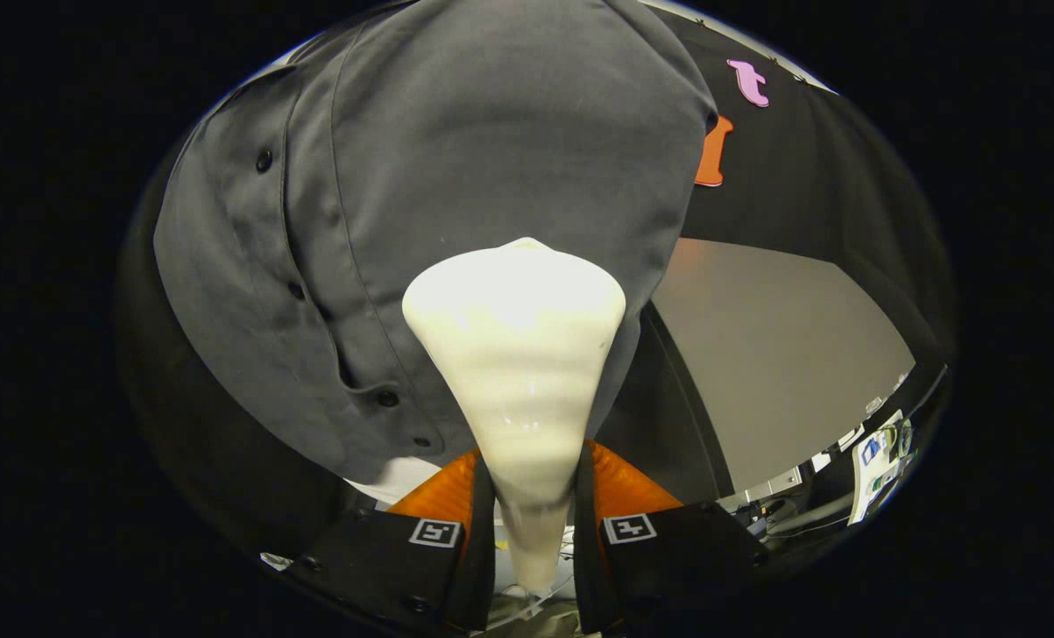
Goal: Iron the clothes twice with a garment steamer, once on the left side and once on the right side.
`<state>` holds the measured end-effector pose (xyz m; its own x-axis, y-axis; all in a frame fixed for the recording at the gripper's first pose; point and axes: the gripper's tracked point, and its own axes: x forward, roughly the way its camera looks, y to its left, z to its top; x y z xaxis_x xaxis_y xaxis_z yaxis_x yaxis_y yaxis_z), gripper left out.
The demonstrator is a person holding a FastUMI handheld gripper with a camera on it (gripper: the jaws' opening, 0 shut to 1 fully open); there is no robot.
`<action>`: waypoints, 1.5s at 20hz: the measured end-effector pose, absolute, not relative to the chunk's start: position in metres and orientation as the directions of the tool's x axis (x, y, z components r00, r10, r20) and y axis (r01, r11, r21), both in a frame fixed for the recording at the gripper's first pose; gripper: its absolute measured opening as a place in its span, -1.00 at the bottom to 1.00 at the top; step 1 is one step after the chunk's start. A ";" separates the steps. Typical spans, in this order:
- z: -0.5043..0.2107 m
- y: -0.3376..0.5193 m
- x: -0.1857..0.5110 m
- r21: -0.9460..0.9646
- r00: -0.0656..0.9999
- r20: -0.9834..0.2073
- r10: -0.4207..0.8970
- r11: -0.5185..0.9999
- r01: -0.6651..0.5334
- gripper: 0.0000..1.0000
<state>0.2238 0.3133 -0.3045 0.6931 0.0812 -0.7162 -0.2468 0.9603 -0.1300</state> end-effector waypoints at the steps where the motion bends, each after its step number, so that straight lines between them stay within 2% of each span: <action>1: -0.311 0.311 0.223 -0.134 0.683 -0.726 0.076 0.959 -0.248 -0.11; 8: -0.350 0.293 0.215 -0.141 0.613 -0.789 0.044 0.958 -0.251 -0.11; 17: -0.358 0.276 0.221 -0.156 0.552 -0.834 0.018 0.951 -0.267 -0.10; 18: -0.384 0.265 0.200 -0.159 0.546 -0.838 0.013 0.951 -0.266 -0.10; 19: -0.376 0.280 0.223 -0.155 0.542 -0.841 0.014 0.952 -0.265 -0.10; 23: -0.368 0.274 0.210 -0.139 0.551 -0.834 0.023 0.958 -0.249 -0.10; 30: -0.303 0.280 0.196 -0.120 0.614 -0.787 0.058 0.962 -0.245 -0.11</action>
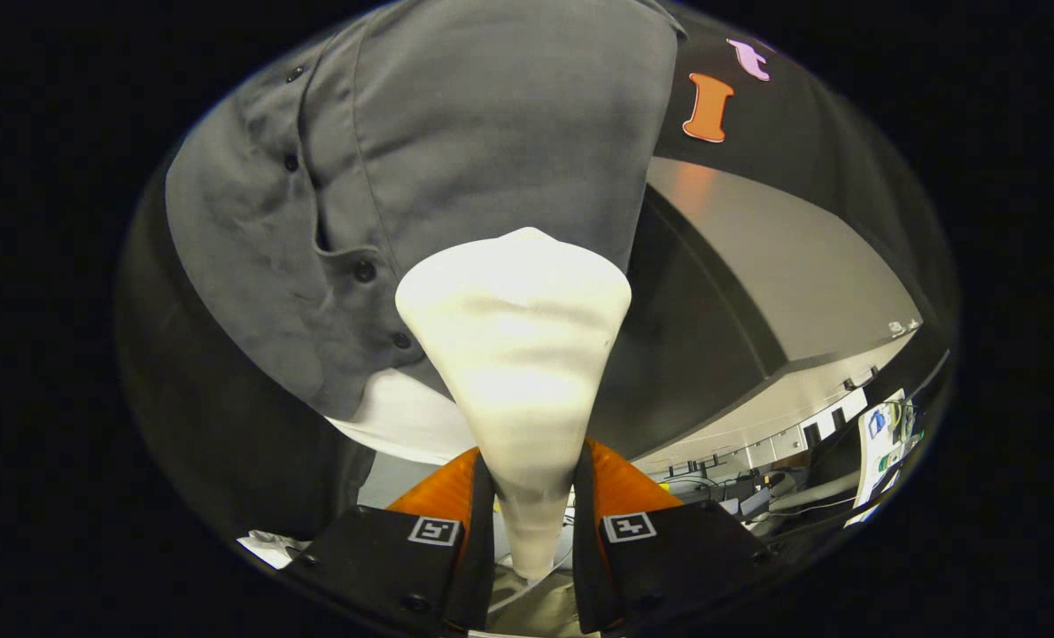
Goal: Iron the clothes twice with a garment steamer, once on the left side and once on the right side.
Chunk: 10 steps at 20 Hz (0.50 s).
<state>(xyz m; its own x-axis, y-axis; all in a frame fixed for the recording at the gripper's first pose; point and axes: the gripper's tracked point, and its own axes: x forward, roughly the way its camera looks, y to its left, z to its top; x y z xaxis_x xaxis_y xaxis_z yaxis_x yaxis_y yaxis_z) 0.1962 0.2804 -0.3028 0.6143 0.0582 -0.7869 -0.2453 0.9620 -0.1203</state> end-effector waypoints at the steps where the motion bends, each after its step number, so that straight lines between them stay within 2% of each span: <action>1: -0.294 0.283 0.195 -0.117 0.626 -0.777 0.065 0.962 -0.246 -0.10; 10: -0.194 0.345 0.196 -0.111 0.732 -0.665 0.147 0.950 -0.292 -0.11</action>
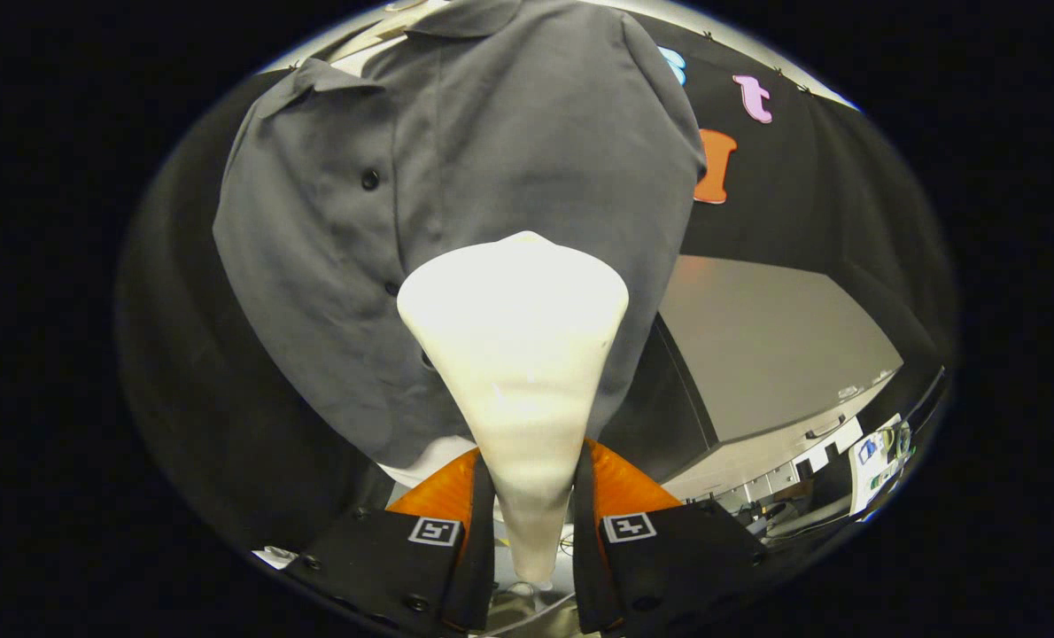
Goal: Iron the clothes twice with a garment steamer, once on the left side and once on the right side.
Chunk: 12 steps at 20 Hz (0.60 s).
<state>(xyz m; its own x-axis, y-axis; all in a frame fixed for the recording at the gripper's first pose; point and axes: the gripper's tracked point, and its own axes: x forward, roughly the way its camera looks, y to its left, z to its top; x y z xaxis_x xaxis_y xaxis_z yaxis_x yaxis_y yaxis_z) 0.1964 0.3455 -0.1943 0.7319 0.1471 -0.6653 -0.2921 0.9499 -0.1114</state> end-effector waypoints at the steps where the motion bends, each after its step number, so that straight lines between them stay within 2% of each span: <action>1: -0.181 0.357 0.195 -0.110 0.743 -0.650 0.162 0.947 -0.303 -0.11; 12: -0.089 0.483 0.200 -0.115 0.784 -0.540 0.306 0.896 -0.429 -0.11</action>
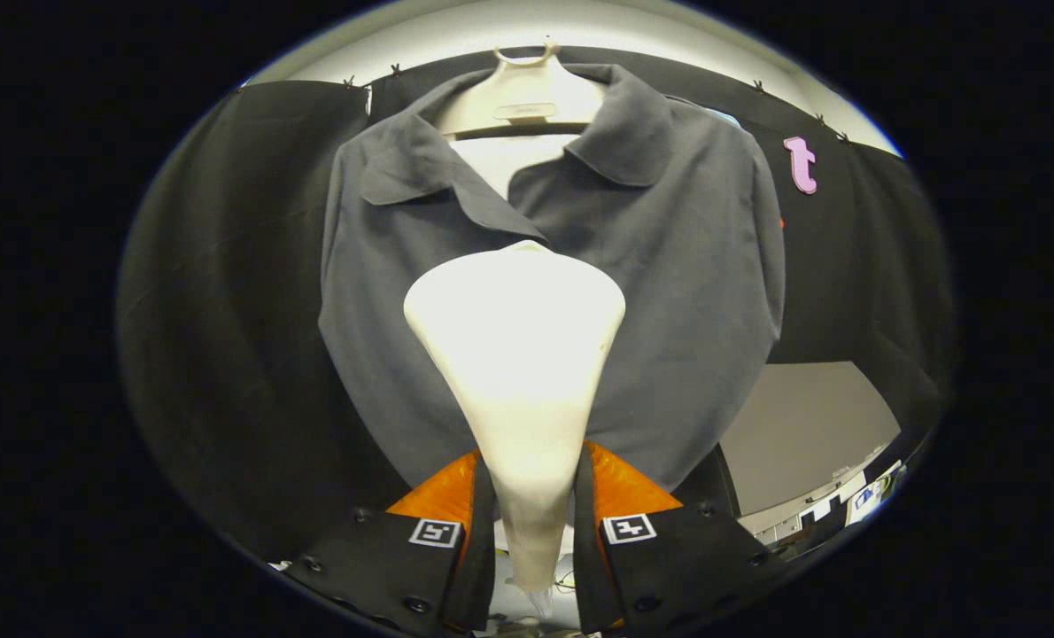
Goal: Iron the clothes twice with a garment steamer, once on the left side and once on the right side.
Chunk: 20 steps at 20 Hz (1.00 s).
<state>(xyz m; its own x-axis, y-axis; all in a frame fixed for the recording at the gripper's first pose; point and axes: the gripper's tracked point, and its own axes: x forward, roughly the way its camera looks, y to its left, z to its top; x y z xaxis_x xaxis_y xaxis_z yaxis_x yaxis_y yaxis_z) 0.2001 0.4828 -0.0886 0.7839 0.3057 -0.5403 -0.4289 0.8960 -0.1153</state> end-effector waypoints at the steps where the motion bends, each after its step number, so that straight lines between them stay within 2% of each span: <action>1: -0.086 0.493 0.200 -0.120 0.782 -0.538 0.314 0.890 -0.440 -0.11; 8: -0.089 0.547 0.207 -0.126 0.760 -0.551 0.345 0.866 -0.484 -0.11; 20: -0.123 0.553 0.224 -0.188 0.764 -0.577 0.287 0.864 -0.466 -0.11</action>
<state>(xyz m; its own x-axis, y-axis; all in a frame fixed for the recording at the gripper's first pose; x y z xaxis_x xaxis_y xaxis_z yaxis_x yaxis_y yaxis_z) 0.2244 0.5526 -0.1232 0.7645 0.2872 -0.5771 -0.4664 0.8644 -0.1876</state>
